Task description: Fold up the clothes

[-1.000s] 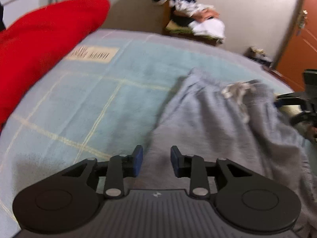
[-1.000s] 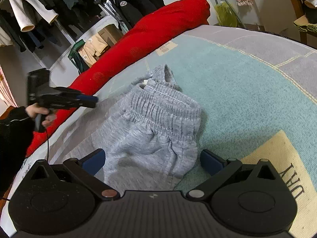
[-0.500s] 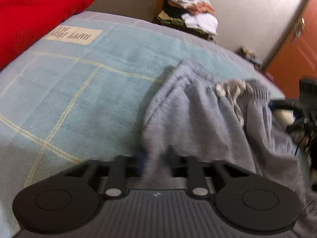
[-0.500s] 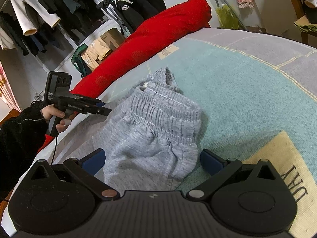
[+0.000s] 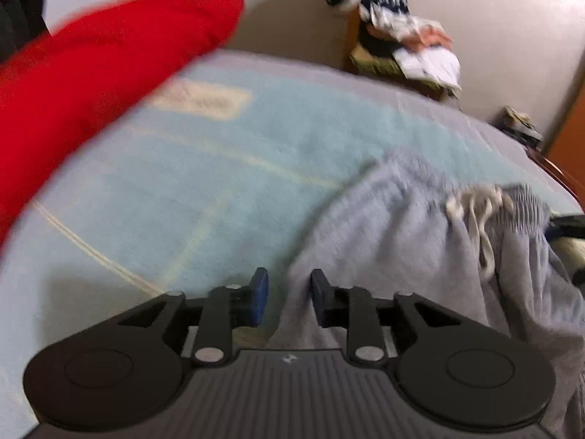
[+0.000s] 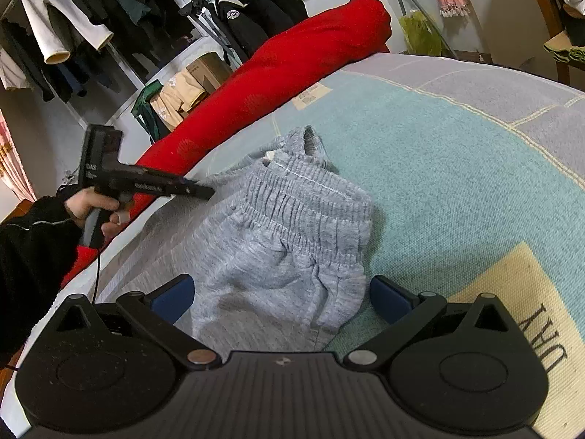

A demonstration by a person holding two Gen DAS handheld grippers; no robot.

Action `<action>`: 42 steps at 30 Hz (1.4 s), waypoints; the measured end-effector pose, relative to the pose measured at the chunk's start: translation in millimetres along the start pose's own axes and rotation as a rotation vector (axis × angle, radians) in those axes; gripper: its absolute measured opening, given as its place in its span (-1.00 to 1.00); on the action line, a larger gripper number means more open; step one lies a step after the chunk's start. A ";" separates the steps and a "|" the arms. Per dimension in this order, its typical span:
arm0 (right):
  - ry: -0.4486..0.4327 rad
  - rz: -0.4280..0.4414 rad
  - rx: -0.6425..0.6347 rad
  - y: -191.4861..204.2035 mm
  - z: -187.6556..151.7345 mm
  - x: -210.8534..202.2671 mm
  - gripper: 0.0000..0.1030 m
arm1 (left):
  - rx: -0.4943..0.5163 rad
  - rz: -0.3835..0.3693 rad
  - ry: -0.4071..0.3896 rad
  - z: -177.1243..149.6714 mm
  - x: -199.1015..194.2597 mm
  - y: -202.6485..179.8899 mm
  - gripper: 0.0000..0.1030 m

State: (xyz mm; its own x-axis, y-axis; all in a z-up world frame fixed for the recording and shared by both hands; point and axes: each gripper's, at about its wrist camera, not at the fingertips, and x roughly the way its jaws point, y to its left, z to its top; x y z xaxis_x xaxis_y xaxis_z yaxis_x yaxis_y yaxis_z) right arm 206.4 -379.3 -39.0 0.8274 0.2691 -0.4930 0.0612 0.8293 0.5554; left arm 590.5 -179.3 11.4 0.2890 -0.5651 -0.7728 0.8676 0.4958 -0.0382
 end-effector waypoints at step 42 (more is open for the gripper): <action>0.000 -0.101 -0.078 44.0 -16.0 -70.2 1.00 | -0.497 0.276 0.016 -78.8 -69.6 24.8 0.36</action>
State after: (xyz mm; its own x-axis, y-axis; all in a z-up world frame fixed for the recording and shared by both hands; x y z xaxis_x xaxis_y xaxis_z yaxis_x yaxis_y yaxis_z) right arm 142.2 -353.9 9.3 0.8194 0.1826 -0.5434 0.1004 0.8876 0.4496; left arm 560.0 -75.7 14.3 0.4687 -0.3624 -0.8056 0.4648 0.8767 -0.1240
